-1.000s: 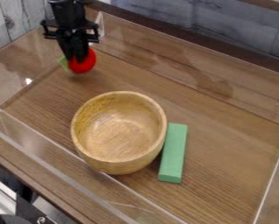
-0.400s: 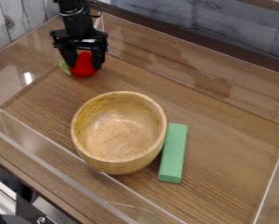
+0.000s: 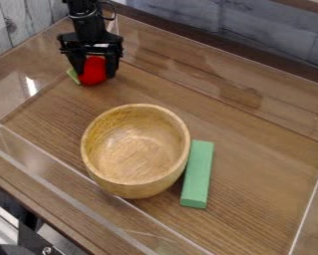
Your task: Move the red fruit to the left
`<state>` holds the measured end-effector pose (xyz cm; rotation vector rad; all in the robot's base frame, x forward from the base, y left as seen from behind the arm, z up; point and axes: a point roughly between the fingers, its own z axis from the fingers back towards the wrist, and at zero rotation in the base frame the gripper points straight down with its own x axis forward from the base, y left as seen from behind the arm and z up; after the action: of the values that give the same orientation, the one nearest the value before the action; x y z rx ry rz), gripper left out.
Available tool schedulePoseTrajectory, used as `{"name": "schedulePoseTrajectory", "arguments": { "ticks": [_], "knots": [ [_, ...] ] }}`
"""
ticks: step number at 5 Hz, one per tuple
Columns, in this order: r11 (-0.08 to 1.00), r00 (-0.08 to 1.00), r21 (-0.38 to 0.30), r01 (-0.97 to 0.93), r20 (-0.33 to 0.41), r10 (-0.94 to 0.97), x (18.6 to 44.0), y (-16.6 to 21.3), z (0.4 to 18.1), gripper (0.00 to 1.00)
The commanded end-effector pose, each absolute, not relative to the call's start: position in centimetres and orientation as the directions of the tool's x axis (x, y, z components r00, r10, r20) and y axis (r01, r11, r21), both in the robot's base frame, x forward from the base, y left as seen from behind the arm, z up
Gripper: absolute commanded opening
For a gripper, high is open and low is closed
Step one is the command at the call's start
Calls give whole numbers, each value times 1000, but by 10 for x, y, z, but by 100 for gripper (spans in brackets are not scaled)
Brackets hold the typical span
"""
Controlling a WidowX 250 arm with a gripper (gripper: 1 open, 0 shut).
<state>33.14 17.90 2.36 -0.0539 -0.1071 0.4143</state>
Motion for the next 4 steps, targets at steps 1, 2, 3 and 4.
{"name": "schedulePoseTrajectory", "arguments": {
  "ticks": [1,2,3,4],
  "knots": [
    [896,893,-79,-437,85,443,324,186,13,0],
    [883,881,-89,-461,76,468,315,187,9,0],
    [863,862,-93,-497,64,503,305,190,7,100],
    [842,842,-96,-531,51,537,295,193,7,100]
  ]
}}
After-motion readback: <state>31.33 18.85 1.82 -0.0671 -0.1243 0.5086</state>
